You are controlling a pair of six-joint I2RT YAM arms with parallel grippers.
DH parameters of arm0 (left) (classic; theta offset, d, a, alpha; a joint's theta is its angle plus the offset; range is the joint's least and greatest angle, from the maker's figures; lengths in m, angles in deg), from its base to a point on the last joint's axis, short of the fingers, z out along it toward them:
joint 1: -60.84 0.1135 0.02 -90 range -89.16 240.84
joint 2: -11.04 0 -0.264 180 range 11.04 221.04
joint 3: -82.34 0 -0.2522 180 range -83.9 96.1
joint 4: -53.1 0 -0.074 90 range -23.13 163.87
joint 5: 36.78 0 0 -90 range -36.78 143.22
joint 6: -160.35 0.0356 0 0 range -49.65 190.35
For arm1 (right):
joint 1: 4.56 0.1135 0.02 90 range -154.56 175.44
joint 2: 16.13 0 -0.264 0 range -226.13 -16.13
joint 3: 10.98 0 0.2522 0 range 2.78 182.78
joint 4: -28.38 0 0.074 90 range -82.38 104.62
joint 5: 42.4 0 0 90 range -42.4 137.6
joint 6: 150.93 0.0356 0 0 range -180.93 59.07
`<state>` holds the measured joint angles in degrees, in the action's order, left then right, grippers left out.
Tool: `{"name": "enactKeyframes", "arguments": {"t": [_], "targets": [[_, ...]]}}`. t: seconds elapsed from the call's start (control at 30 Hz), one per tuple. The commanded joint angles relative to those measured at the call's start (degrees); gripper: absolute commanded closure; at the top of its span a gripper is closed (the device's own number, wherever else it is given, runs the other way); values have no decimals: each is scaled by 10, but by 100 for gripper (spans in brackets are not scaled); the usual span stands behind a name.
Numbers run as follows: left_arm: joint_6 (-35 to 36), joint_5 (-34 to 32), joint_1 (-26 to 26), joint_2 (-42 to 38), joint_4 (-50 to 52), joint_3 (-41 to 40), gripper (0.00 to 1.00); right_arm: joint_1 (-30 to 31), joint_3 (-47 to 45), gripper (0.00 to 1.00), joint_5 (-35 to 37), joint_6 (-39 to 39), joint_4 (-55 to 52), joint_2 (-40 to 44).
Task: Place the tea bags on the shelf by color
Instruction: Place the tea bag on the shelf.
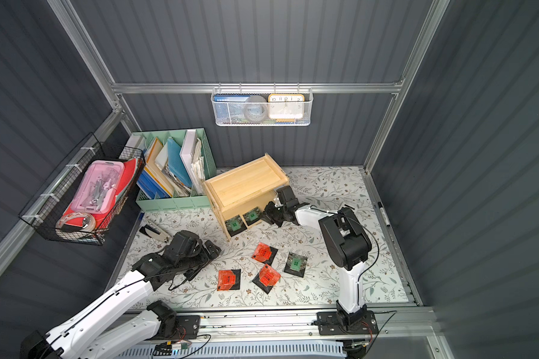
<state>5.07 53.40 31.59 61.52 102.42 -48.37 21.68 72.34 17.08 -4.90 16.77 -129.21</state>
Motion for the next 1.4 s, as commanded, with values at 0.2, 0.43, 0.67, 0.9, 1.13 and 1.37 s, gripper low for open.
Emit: {"name": "enactKeyframes", "arguments": {"t": [0.2, 0.43, 0.67, 0.9, 1.13, 1.37], "targets": [[13, -1, 4, 0, 5, 11, 0, -6, 14, 81, 26, -7, -35, -13], [12, -1, 4, -2, 5, 9, 0, -7, 12, 69, 37, 2, -46, -12], [11, -2, 4, -6, 4, 8, 0, -7, 7, 56, 58, 20, -76, -9], [12, 0, 4, -7, 2, 5, 0, -7, -17, 54, 53, 57, -61, -2], [12, 1, 4, -6, -5, 4, 0, -5, -55, 53, 48, 100, -25, 31], [13, 5, 5, -3, -16, 1, 0, 3, -95, 54, 53, 120, -18, 57]]}}
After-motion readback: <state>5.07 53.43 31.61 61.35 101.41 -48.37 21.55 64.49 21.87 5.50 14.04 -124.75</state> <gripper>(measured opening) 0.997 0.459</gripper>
